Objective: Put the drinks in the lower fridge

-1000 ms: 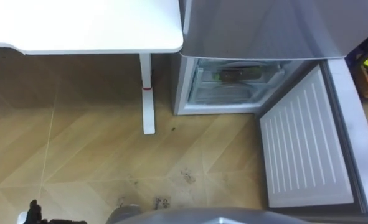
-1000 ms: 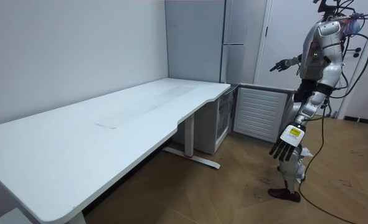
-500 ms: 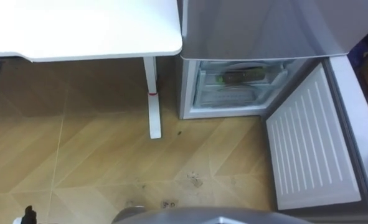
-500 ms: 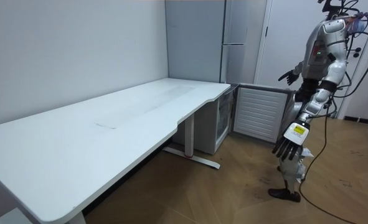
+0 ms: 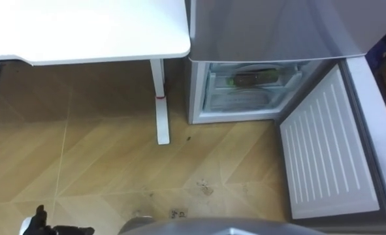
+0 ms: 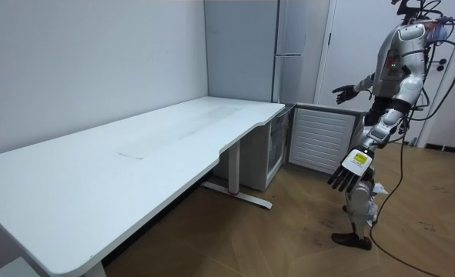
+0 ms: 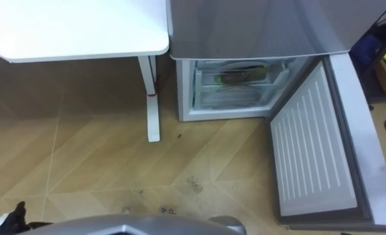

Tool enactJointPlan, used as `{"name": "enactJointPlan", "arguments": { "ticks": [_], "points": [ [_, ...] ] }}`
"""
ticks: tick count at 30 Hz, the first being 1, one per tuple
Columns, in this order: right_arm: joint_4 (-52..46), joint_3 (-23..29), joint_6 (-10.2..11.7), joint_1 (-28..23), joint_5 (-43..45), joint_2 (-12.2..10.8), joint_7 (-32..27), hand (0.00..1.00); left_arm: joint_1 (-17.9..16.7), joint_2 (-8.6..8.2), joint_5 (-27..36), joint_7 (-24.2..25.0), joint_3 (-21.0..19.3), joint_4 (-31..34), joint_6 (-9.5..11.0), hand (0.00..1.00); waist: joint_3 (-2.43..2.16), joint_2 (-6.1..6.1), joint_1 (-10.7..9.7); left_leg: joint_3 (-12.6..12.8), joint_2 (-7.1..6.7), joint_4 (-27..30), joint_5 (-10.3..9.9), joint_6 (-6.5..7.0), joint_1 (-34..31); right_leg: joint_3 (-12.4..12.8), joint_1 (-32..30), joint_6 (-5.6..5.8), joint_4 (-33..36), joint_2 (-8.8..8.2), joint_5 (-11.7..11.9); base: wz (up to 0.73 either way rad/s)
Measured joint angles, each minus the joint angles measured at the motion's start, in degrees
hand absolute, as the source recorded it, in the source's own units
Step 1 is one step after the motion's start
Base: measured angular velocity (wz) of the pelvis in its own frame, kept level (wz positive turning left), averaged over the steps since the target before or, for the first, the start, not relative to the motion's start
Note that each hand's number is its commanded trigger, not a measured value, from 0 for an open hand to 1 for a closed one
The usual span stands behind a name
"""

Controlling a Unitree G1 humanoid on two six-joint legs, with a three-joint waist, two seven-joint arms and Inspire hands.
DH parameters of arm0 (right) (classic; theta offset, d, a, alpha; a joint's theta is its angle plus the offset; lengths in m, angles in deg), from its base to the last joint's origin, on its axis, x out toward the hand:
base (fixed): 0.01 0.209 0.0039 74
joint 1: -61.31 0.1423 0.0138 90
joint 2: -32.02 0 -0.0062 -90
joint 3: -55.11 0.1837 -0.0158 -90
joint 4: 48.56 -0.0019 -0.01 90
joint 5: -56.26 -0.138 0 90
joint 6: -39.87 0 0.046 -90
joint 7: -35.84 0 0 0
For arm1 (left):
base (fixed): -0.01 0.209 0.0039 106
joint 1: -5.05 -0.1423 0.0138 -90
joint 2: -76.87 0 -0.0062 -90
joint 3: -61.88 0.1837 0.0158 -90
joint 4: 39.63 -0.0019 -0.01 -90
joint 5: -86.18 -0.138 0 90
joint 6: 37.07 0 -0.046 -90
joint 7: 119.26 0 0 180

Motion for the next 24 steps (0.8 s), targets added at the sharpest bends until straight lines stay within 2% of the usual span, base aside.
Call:
{"name": "enactJointPlan", "arguments": {
  "ticks": [2, 4, 9, 13, 17, 24],
  "points": [
    [-2.07, -1.02, -0.05, -0.01, 0.03, -1.15, 2.33, 0.00, 0.44, -0.05, -0.02, 0.43, 0.92, 0.05, 0.01, 0.00, 0.06, 0.00, 0.36, 0.05, 0.00, -0.02, 0.02, -0.02, 0.00, 0.07, -0.06, -0.03, -0.05, 0.01, 0.03, -0.02],
    [-5.38, -1.03, -0.06, -0.02, 1.38, -3.23, 4.96, 0.00, 0.33, -0.05, -0.05, 0.71, 1.25, 0.07, -0.03, 0.00, 0.08, 0.05, 0.33, 0.07, 0.00, -0.22, 0.02, -0.03, 0.00, 0.07, -0.06, -0.03, -0.19, 0.03, 0.03, 0.00],
    [-13.28, -6.37, -0.75, -0.75, 2.28, -4.49, 6.88, 0.00, 0.40, -0.04, -0.03, 0.47, 1.80, -1.58, -0.19, 0.00, 0.03, 0.16, 1.81, 0.21, 0.00, -0.63, 0.08, -0.12, 0.13, 0.06, -0.01, -0.06, -0.69, 0.08, 0.15, -0.02],
    [-22.45, -7.70, -1.21, -3.07, 3.99, -6.97, 9.15, 0.00, -0.34, -0.92, -0.16, 0.29, 2.85, -2.52, -1.96, 0.00, -0.11, 0.39, 2.70, 0.02, -0.03, -0.70, 0.08, -0.12, 0.10, -0.22, 0.14, -0.05, -0.87, 0.11, 0.17, 0.03],
    [-24.12, -7.80, -1.31, -3.49, 6.28, -7.65, 9.82, 0.00, -1.02, -1.43, -0.44, -0.14, 3.13, -2.52, -2.91, 0.00, 0.16, -0.19, 3.41, -0.50, -0.14, -0.72, 0.08, -0.12, 0.20, -0.61, 0.62, -0.03, -1.00, 0.09, 0.19, 0.07],
    [-24.09, -7.04, -1.30, -3.28, 11.61, -7.63, 7.08, 0.00, -1.65, -1.38, -0.49, -0.99, 3.07, -2.18, -3.76, 0.00, 0.17, -0.35, 2.96, -0.73, -0.18, -0.64, 0.09, -0.14, 0.41, -0.77, 1.39, -0.05, -1.70, 0.13, 0.24, 0.02]
  ]
}}
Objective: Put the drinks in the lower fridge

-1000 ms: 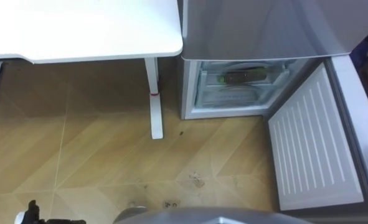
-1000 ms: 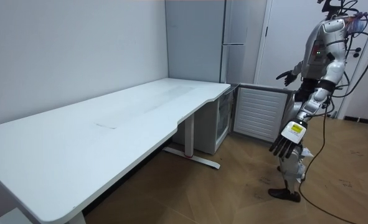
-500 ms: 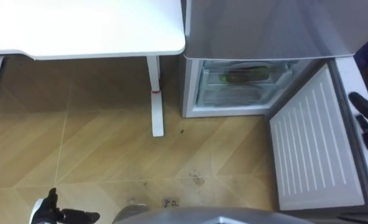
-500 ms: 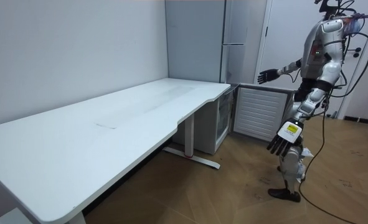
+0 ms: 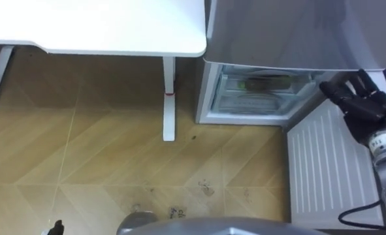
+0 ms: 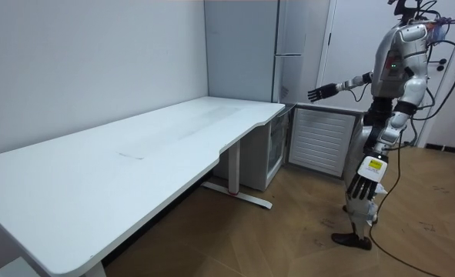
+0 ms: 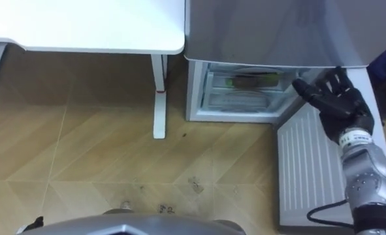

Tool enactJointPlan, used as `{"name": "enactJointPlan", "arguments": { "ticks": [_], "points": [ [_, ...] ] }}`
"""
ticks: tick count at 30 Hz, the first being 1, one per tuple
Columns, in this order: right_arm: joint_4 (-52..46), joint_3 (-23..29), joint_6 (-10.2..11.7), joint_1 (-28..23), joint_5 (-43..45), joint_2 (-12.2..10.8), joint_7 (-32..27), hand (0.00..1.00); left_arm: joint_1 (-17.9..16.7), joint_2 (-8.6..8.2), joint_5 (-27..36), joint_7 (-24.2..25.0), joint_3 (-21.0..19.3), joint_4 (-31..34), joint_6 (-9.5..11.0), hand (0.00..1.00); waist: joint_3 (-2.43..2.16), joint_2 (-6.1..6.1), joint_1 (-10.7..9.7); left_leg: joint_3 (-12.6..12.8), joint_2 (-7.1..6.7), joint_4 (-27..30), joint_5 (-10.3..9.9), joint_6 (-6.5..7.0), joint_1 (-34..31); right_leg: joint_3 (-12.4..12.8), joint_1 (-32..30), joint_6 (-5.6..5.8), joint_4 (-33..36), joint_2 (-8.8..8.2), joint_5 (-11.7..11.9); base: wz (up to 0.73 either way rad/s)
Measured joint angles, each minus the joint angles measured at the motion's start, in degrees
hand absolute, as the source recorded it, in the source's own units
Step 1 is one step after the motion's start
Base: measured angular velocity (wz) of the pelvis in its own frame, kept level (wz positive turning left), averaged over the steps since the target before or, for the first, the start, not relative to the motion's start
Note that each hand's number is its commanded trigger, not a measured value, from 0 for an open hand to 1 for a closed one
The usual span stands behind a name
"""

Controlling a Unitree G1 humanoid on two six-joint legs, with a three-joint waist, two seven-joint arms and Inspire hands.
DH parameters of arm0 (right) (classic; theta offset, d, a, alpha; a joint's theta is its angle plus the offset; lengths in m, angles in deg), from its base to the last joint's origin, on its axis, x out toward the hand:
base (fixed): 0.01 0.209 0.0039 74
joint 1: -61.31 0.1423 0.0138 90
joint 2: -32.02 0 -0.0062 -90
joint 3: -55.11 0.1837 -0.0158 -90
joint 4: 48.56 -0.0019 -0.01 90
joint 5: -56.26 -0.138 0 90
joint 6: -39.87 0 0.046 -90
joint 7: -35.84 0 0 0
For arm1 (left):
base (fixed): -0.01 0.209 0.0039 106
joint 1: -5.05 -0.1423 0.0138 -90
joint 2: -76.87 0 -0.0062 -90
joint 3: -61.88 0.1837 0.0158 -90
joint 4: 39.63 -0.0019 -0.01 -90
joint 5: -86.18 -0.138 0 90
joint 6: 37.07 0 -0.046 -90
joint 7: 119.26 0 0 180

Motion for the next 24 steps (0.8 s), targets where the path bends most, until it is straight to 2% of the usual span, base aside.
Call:
{"name": "enactJointPlan", "arguments": {
  "ticks": [3, 5, 9, 15, 17, 19, 22, 24],
  "points": [
    [-0.18, 0.93, 0.00, 0.04, 2.25, 0.00, -1.99, 0.00, 0.04, 0.07, 0.06, -0.76, 0.00, 0.26, 0.01, 0.00, 0.09, -0.31, -0.78, -0.17, -0.06, 0.04, 0.00, 0.00, -0.16, -0.17, -0.06, 0.01, 0.05, -0.01, 0.00, 0.01],
    [-0.24, 2.07, 0.00, 0.08, 4.08, 0.10, -3.92, 0.00, 0.03, 0.15, -0.01, -1.17, 0.00, 0.25, 0.02, 0.00, -0.05, -0.37, -1.08, -0.14, -0.06, 0.03, 0.00, 0.00, -0.40, -0.11, -0.42, 0.01, 0.15, -0.02, 0.00, -0.02],
    [0.06, 2.42, 0.01, 0.06, 8.05, 1.52, -8.73, 0.00, -0.07, 0.29, -0.06, -1.21, -0.18, 0.24, -0.01, 0.00, -0.08, -0.80, -1.28, 0.35, -0.05, -0.21, 0.02, -0.01, -0.27, 0.41, -0.79, 0.01, 0.22, -0.01, 0.00, -0.06],
    [2.01, 6.88, 0.22, 0.72, 14.71, 1.79, -14.56, 0.00, -0.09, 0.63, -0.08, -1.17, -1.25, 1.07, -0.01, 0.00, -0.13, -1.18, -2.94, 0.09, -0.03, -0.01, 0.01, 0.00, -0.53, 0.09, -0.83, 0.02, 0.14, -0.02, 0.01, 0.01],
    [5.04, 8.58, 0.35, 1.08, 14.25, 2.37, -15.83, 0.00, -0.26, 0.79, -0.07, -1.21, -1.54, 2.05, 0.03, 0.00, -0.14, -1.16, -3.39, -0.04, -0.04, 0.08, 0.01, 0.00, -0.60, 0.01, -0.72, 0.01, 0.04, -0.02, 0.02, 0.02],
    [9.78, 9.18, 0.34, 1.28, 13.79, 4.01, -17.99, 0.00, -0.70, 0.82, -0.06, -1.23, -2.14, 2.79, 0.33, 0.00, -0.23, -0.98, -3.89, -0.09, -0.04, 0.11, 0.01, 0.00, -0.64, 0.02, -0.68, 0.02, 0.06, -0.01, 0.03, 0.00],
    [16.15, 10.52, 0.35, 2.16, 14.19, 5.84, -18.85, 0.00, -0.80, 0.82, -0.08, -1.25, -2.73, 3.46, 0.31, 0.00, -0.61, -0.33, -4.59, -0.11, -0.04, 0.34, 0.01, 0.00, -0.74, 0.06, -0.67, 0.02, 0.06, 0.00, 0.03, 0.00],
    [19.54, 10.80, 0.34, 2.18, 14.26, 6.93, -19.82, 0.00, -0.79, 0.83, -0.07, -1.25, -3.35, 4.13, 0.43, 0.00, -0.59, -0.28, -4.57, -0.10, -0.03, 0.34, 0.01, 0.00, -0.65, 0.09, -0.57, 0.02, 0.08, 0.00, 0.03, 0.00]
  ]
}}
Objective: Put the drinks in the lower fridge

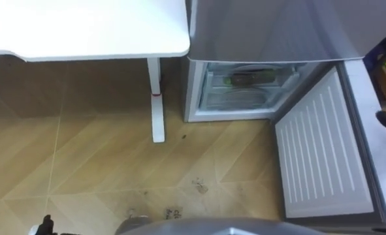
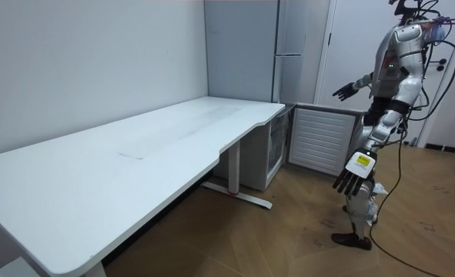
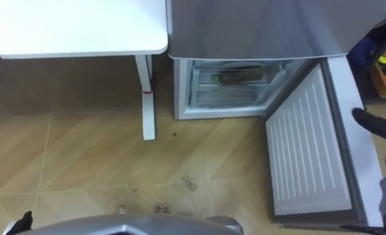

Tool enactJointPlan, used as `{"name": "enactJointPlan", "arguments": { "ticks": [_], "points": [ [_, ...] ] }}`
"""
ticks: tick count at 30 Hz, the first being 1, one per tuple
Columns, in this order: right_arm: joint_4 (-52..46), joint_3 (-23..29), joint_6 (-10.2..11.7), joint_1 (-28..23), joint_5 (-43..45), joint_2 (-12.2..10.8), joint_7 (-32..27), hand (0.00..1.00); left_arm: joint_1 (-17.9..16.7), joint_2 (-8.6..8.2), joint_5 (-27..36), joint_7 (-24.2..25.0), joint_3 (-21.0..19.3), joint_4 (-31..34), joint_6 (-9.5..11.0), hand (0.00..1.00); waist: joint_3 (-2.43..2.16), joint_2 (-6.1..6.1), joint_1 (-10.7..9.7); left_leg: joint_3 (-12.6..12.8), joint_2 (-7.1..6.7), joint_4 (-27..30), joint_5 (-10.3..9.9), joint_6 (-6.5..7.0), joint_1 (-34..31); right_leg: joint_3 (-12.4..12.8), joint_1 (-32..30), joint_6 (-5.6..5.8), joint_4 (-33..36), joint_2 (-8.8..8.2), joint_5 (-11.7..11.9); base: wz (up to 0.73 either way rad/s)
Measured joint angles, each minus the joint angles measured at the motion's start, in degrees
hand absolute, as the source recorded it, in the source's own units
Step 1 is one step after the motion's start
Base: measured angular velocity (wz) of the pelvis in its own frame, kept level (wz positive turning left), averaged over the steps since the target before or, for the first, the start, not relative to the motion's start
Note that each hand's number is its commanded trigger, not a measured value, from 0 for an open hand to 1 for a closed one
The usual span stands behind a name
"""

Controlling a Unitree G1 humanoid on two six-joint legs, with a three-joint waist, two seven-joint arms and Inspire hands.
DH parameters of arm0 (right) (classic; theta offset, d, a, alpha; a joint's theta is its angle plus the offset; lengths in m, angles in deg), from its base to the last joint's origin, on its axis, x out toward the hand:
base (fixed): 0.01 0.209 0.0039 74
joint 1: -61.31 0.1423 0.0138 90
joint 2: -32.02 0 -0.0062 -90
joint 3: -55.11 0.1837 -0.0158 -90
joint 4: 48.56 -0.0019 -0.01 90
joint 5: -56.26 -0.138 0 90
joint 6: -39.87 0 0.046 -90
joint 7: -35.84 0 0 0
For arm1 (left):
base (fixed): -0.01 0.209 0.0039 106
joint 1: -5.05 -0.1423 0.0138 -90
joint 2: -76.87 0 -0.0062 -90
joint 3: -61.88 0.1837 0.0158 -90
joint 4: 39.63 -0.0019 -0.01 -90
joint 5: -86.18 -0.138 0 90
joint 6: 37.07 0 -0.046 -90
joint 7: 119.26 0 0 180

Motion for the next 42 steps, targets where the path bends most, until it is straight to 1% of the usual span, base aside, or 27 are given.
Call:
{"name": "enactJointPlan", "arguments": {
  "ticks": [1, 2, 3, 5, 7, 9, 11, 13, 17, 18, 23, 24, 26, 27, 28, 30, 31, 32, 33, 34, 35, 37, 38, 39, 40, 41, 42],
  "points": [
    [1.76, 0.00, 0.00, 0.07, 0.10, 0.50, -0.63, 0.00, 0.03, 0.00, 0.00, 0.00, -0.36, 0.00, 0.14, 0.00, -0.03, 0.21, 0.01, 0.04, 0.00, -0.03, 0.00, 0.00, 0.21, 0.16, 0.20, 0.00, 0.01, 0.01, 0.00, -0.03],
    [2.36, 0.02, 0.03, 0.06, 0.14, 0.52, -0.97, 0.00, 0.07, 0.01, -0.02, 0.00, -0.48, -0.05, 0.19, 0.00, -0.05, 0.35, 0.00, 0.04, 0.00, -0.03, 0.00, 0.00, 0.25, 0.25, 0.23, 0.00, 0.02, 0.02, 0.00, 0.00],
    [4.21, 0.07, 0.24, 0.06, 0.30, 0.52, -1.10, 0.00, 0.30, 0.01, -0.03, 0.03, -0.78, -0.06, 0.37, 0.00, 0.05, 0.58, -0.06, -0.04, 0.01, -0.01, 0.03, 0.03, 0.19, 0.26, 0.23, -0.01, 0.02, 0.05, 0.01, 0.00],
    [8.30, 0.07, 0.18, 0.11, 0.38, 0.52, -0.85, 0.00, 0.31, 0.01, -0.15, 0.16, -0.92, -0.19, 0.69, 0.00, 0.09, 0.72, 0.23, -0.07, 0.01, -0.04, 0.07, 0.05, 0.17, 0.25, 0.21, 0.00, 0.07, 0.06, 0.06, 0.00],
    [11.60, 0.44, -0.24, 0.11, 0.50, 0.52, -0.80, 0.00, 0.11, 0.02, -0.78, 0.55, -1.47, -0.59, 0.62, 0.00, 0.22, 0.90, 0.22, -0.24, 0.01, -0.39, 0.07, 0.06, 0.05, 0.24, 0.10, 0.00, 0.12, 0.06, 0.06, 0.00],
    [14.42, 0.61, -0.64, 0.09, 0.50, 0.54, -0.70, 0.00, 0.01, 0.03, -1.14, 1.00, -2.99, -0.69, 0.32, 0.00, 0.25, 0.91, 0.17, -0.38, 0.00, -0.60, 0.15, 0.04, -0.30, 0.15, -0.14, 0.00, 0.04, 0.09, 0.06, 0.02],
    [15.94, 0.62, -1.26, 0.02, 0.44, 0.60, -0.64, 0.00, -0.02, 0.18, -1.13, 1.59, -3.35, -0.71, 0.03, 0.00, 0.26, 0.94, 0.15, -0.42, -0.03, -0.52, 0.18, 0.04, -0.77, -0.11, -0.34, 0.00, -0.11, 0.12, 0.06, 0.05],
    [17.35, 0.52, -2.52, 0.08, 0.36, 0.57, 0.17, 0.00, 0.21, 0.16, -1.31, 2.18, -3.30, -0.57, -0.67, 0.00, 0.25, 0.84, 0.27, -0.49, -0.13, -0.56, 0.42, 0.02, -0.94, -0.14, -0.86, -0.03, -0.12, 0.11, 0.08, 0.00],
    [18.75, 0.39, -2.81, 0.10, 0.32, 0.57, 0.86, 0.00, 0.28, 0.17, -1.31, 2.21, -2.90, -0.45, -1.01, 0.00, 0.28, 0.49, 0.33, -0.80, -0.14, -0.97, 0.51, -0.06, -0.79, -0.46, -0.87, -0.05, -0.15, 0.13, 0.09, 0.03],
    [19.14, 0.24, -2.82, -0.01, -0.05, 0.51, 1.39, 0.00, 0.27, 0.17, -1.30, 2.21, -2.85, -0.45, -1.01, 0.00, 0.38, 0.36, 0.36, -1.32, -0.18, -0.99, 0.52, -0.07, -0.79, -0.69, -0.79, -0.05, -0.17, 0.13, 0.09, 0.05],
    [18.99, 0.09, -2.87, -0.18, -1.15, -0.57, 2.35, 0.00, 0.23, 0.17, -1.35, 2.20, -2.69, -0.47, -1.00, 0.00, 0.88, -0.34, 0.72, -1.54, -0.19, -0.95, 0.52, -0.07, -0.77, -0.71, -0.76, -0.07, -0.26, 0.14, 0.10, 0.01],
    [18.82, -0.03, -2.86, -0.16, -1.38, -1.02, 2.38, 0.00, 0.25, 0.17, -1.50, 2.20, -2.50, -0.47, -0.93, 0.00, 0.86, -0.11, 0.83, -1.48, -0.18, -0.86, 0.51, -0.07, -0.82, -0.70, -0.73, -0.09, -0.25, 0.15, 0.12, 0.00],
    [18.45, -0.17, -2.86, -0.16, -1.30, -1.59, 2.35, 0.00, 0.41, 0.15, -1.77, 2.22, -1.80, -0.47, -0.92, 0.00, 0.89, -0.17, 1.08, -1.39, -0.17, -0.74, 0.51, -0.07, -0.98, -0.70, -0.81, -0.15, -0.20, 0.15, 0.15, 0.00],
    [17.90, -0.26, -2.87, -0.19, -0.98, -1.96, 2.38, 0.00, 0.70, 0.16, -2.18, 2.24, -1.43, -0.52, -0.92, 0.00, 0.90, 0.32, 1.37, -1.33, -0.12, -0.52, 0.51, -0.07, -1.21, -0.70, -1.02, -0.16, -0.08, 0.15, 0.16, 0.00],
    [16.80, -0.70, -2.87, -0.23, -0.32, -2.41, 2.41, 0.00, 1.05, 0.16, -2.38, 2.24, -1.12, -0.60, -0.92, 0.00, 0.96, 0.55, 1.54, -1.33, -0.08, -0.37, 0.51, -0.07, -1.46, -0.70, -1.17, -0.20, -0.10, 0.18, 0.19, 0.00],
    [15.60, -3.27, -2.78, -0.23, -0.17, -2.72, 2.55, 0.00, 1.70, 0.34, -2.31, 2.30, 0.34, -0.61, -0.92, 0.00, 0.86, 0.78, 1.82, -1.42, 0.08, 0.02, 0.51, -0.07, -1.76, -0.74, -1.28, -0.30, -0.17, 0.34, 0.38, 0.00],
    [14.96, -4.62, -2.78, -0.24, -0.12, -2.93, 3.00, 0.00, 2.34, 0.38, -2.32, 2.50, 1.23, -0.59, -0.92, 0.00, 0.85, 1.13, 1.87, -1.41, 0.18, 0.15, 0.51, -0.07, -1.76, -0.74, -1.23, -0.39, -0.17, 0.43, 0.46, 0.00],
    [14.44, -4.99, -2.74, -0.32, -0.07, -3.19, 3.24, 0.00, 2.55, 0.38, -2.31, 2.61, 1.73, -0.62, -0.92, 0.00, 0.85, 1.29, 1.94, -1.43, 0.21, 0.19, 0.51, -0.09, -1.75, -0.75, -1.17, -0.40, -0.17, 0.48, 0.47, 0.00],
    [13.87, -6.18, -2.18, -0.33, -0.01, -3.64, 3.81, 0.00, 2.66, 0.36, -2.31, 2.76, 2.65, -0.70, -0.88, 0.00, 0.78, 1.53, 2.04, -1.44, 0.25, 0.19, 0.56, -0.16, -1.73, -0.75, -1.14, -0.44, -0.16, 0.54, 0.49, 0.00],
    [13.02, -7.10, -2.10, -0.32, -0.10, -3.95, 4.55, 0.00, 3.00, 0.35, -2.19, 2.82, 3.32, -0.72, -0.63, 0.00, 0.65, 1.43, 2.03, -1.42, 0.29, 0.17, 0.62, -0.23, -1.69, -0.72, -1.14, -0.48, -0.16, 0.58, 0.51, 0.00],
    [12.62, -7.34, -2.04, -0.33, -0.12, -4.24, 5.15, 0.00, 3.11, 0.35, -2.21, 2.82, 3.69, -0.75, -0.51, 0.00, 0.67, 1.66, 2.04, -1.41, 0.33, 0.17, 0.64, -0.25, -1.62, -0.68, -1.11, -0.52, -0.18, 0.61, 0.54, -0.04],
    [11.75, -9.43, -0.56, -0.53, 0.50, -6.53, 6.29, 0.00, 3.26, 0.28, -2.23, 2.79, 3.90, -0.76, -0.05, 0.00, 0.67, 1.94, 2.11, -1.15, 0.66, -0.12, 0.70, -0.37, -0.76, -0.61, -0.53, -0.74, -0.22, 0.85, 0.69, -0.06],
    [11.48, -9.80, -0.22, -0.71, 0.68, -7.22, 6.88, 0.00, 3.26, 0.21, -2.25, 2.72, 3.91, -0.75, 0.13, 0.00, 0.65, 1.95, 2.12, -1.13, 0.77, -0.15, 0.72, -0.42, -0.62, -0.61, -0.38, -0.81, -0.27, 0.96, 0.75, 0.00],
    [10.20, -11.44, 0.32, -1.37, 0.64, -8.66, 7.75, 0.00, 3.43, -0.02, -2.24, 2.48, 4.33, -0.99, 0.64, 0.00, 0.66, 2.00, 2.15, -1.25, 0.86, -0.16, 0.78, -0.54, -0.56, -0.70, -0.21, -0.84, -0.31, 1.09, 0.76, 0.00],
    [9.22, -12.96, 1.14, -1.59, 0.60, -10.26, 8.56, 0.00, 3.63, -0.40, -2.27, 2.17, 5.04, -1.81, 1.36, 0.00, 0.63, 2.16, 2.29, -1.24, 1.01, -0.08, 0.81, -0.59, -0.57, -0.74, -0.19, -0.92, -0.35, 1.20, 0.81, 0.00],
    [8.87, -13.86, 1.46, -1.64, 0.62, -11.04, 8.97, 0.00, 3.63, -0.69, -2.26, 1.97, 5.34, -1.93, 1.38, 0.00, 0.62, 2.24, 2.30, -1.26, 1.05, -0.06, 0.83, -0.64, -0.59, -0.77, -0.18, -0.97, -0.38, 1.24, 0.85, 0.00],
    [7.95, -15.58, 1.71, -1.90, 0.60, -12.64, 10.19, 0.00, 3.72, -1.40, -2.09, 1.64, 6.21, -2.33, 1.52, 0.00, 0.68, 2.58, 2.58, -1.39, 1.11, -0.02, 0.85, -0.67, -0.62, -0.85, -0.04, -1.04, -0.41, 1.31, 0.89, 0.00]
  ]
}}
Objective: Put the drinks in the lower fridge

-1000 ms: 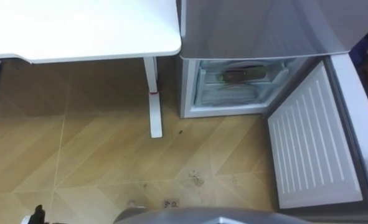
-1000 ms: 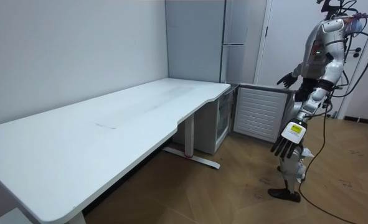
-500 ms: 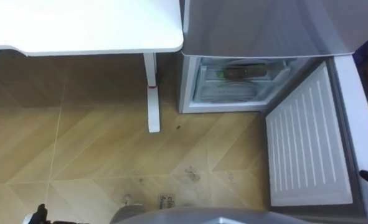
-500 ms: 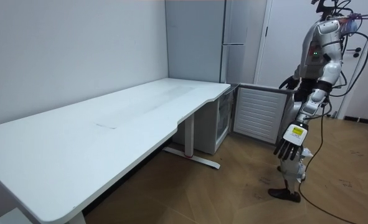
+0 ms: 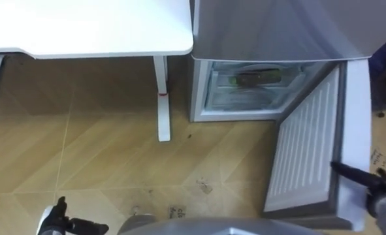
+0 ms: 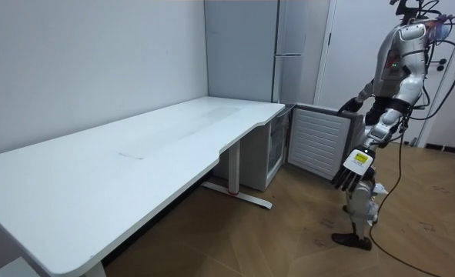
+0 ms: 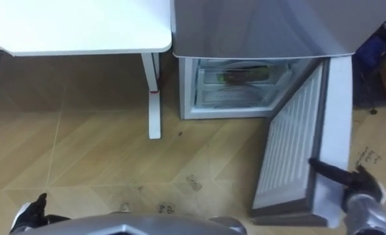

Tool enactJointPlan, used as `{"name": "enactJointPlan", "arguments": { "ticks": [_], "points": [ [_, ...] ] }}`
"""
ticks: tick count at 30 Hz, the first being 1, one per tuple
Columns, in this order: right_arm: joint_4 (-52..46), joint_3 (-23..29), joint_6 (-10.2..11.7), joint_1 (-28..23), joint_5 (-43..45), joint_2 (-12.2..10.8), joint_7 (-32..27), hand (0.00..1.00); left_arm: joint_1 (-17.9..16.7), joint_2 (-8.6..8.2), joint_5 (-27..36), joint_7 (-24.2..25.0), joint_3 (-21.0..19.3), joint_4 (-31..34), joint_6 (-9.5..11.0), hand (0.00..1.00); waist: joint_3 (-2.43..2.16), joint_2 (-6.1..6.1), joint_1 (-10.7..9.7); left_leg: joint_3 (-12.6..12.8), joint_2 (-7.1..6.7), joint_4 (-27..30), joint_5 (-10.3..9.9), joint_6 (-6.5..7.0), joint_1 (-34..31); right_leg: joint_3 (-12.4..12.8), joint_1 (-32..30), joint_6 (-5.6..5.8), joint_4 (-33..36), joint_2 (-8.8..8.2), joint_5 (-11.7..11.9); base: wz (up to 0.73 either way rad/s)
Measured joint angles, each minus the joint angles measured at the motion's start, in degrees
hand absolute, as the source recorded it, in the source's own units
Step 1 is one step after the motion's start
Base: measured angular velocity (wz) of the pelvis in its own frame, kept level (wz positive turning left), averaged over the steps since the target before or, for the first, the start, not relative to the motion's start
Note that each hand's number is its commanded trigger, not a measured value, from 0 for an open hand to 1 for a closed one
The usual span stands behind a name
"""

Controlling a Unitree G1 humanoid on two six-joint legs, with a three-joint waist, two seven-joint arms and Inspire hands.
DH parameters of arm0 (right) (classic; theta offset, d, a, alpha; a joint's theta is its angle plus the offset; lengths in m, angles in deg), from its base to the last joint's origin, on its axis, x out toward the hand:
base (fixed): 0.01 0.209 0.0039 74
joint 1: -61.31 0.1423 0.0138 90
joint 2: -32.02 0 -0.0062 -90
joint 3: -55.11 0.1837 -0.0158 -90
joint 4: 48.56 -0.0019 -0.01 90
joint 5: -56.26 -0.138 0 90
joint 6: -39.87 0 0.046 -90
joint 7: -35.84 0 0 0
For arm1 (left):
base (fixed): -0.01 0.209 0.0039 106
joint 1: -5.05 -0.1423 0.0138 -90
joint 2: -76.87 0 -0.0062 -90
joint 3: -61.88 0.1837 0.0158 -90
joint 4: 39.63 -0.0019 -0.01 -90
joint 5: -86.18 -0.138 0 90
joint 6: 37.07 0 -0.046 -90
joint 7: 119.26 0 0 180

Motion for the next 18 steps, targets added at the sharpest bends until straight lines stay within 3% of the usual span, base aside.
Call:
{"name": "enactJointPlan", "arguments": {
  "ticks": [4, 7, 11, 13, 15, 18],
  "points": [
    [-3.61, -3.82, 2.39, -0.41, -0.24, -6.37, 1.53, 0.00, 0.37, -2.12, -0.04, 0.02, 2.54, -0.66, 1.19, 0.00, -0.08, 1.22, 2.07, 0.12, 0.16, 0.05, 0.07, -0.08, 0.00, 0.08, -0.09, -0.17, 0.10, 0.10, 0.12, -0.01],
    [-7.13, -4.26, 2.21, 0.26, -0.58, -10.12, 0.01, 0.00, 0.87, -2.30, -0.21, 0.15, 3.46, -2.91, 1.89, 0.00, -0.07, 1.68, 2.92, 0.24, 0.21, -0.02, 0.06, -0.09, -0.17, 0.09, -0.21, -0.20, 0.12, 0.11, 0.14, 0.00],
    [-15.17, -9.96, 1.74, -1.13, 0.48, -10.48, 0.01, 0.00, 1.37, -2.23, -0.05, 0.25, 5.56, -3.05, 1.56, 0.00, -0.15, 1.59, 4.69, 1.20, 0.91, 0.19, 0.25, -0.37, -1.62, 0.72, -2.03, -0.64, 0.39, 0.60, 0.46, -0.17],
    [-20.30, -16.99, 1.67, -0.70, 4.86, -10.14, 0.72, 0.00, 3.07, -2.26, -0.09, 0.27, 7.43, -3.35, 0.76, 0.00, -0.01, 1.56, 6.17, 1.85, 1.63, 0.35, 0.46, -0.70, -2.19, 1.43, -2.96, -1.12, 0.30, 1.20, 0.79, -0.17],
    [-21.16, -22.88, 1.73, 1.74, 9.31, -9.80, 4.74, 0.00, 3.94, -2.31, -0.10, 0.27, 8.29, -3.56, 0.19, 0.00, 0.12, 1.74, 6.91, 1.52, 1.76, 0.30, 0.50, -0.81, -1.85, 1.22, -2.88, -1.14, 0.14, 1.40, 0.79, 0.06],
    [-20.22, -27.91, 1.64, 6.18, 14.11, -12.10, 9.90, 0.00, 5.40, -2.93, 0.35, 0.21, 8.69, -3.79, 0.08, 0.00, 0.48, 2.24, 7.34, 0.92, 1.44, -0.02, 0.65, -0.82, -1.83, 0.63, -2.49, -1.13, 0.07, 1.23, 0.79, 0.15]
  ]
}}
